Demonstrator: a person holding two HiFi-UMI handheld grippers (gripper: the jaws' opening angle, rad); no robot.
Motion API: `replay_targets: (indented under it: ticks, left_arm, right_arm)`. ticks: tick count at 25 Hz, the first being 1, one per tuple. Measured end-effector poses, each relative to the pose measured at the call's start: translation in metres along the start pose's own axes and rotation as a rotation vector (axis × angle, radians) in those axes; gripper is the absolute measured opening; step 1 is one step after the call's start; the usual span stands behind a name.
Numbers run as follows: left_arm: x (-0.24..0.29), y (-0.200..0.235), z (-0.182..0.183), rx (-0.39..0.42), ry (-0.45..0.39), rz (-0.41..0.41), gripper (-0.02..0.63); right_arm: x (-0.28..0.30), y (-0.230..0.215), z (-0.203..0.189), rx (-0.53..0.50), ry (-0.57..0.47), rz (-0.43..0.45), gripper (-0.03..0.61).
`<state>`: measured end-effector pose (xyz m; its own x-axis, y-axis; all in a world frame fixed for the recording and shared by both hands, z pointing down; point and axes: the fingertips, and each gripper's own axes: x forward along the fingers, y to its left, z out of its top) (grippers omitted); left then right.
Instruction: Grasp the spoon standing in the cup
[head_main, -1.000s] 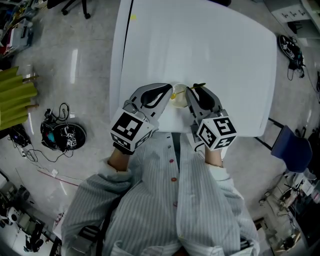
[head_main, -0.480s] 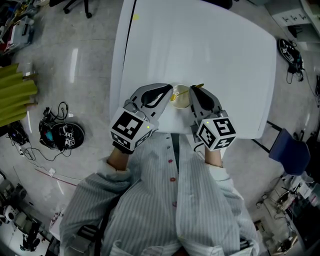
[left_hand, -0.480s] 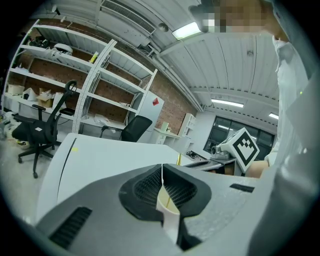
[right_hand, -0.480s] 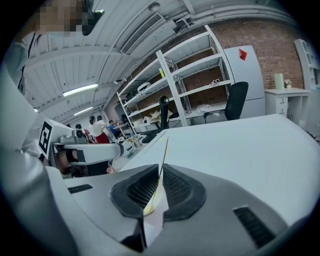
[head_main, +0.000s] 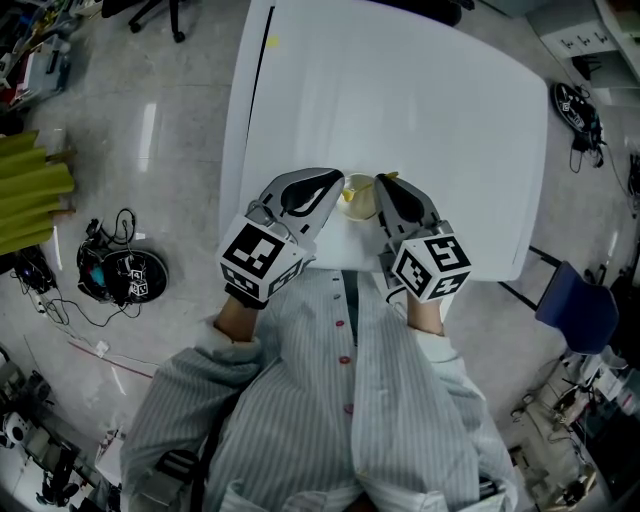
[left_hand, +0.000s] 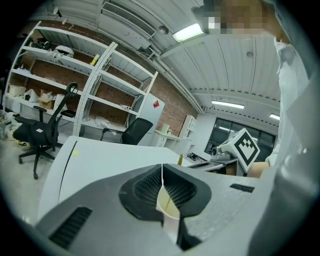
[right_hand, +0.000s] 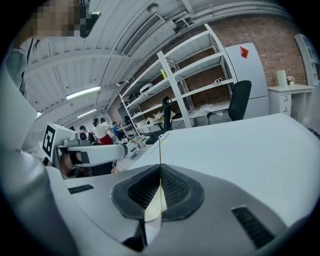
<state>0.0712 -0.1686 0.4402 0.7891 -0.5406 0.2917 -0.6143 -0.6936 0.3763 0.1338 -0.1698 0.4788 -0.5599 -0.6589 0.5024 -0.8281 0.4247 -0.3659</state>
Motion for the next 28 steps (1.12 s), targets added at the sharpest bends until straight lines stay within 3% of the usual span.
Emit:
replay_targets:
  ticks: [14, 28]
  left_arm:
    - [-0.009, -0.008, 0.020, 0.029, -0.042, 0.010, 0.014]
    - [-0.032, -0.027, 0.045, 0.064, -0.119, 0.042, 0.014]
  right_arm:
    - [-0.015, 0.013, 0.024, -0.008, -0.044, 0.037, 0.011]
    - [-0.050, 0.042, 0.071, -0.073, -0.153, 0.093, 0.012]
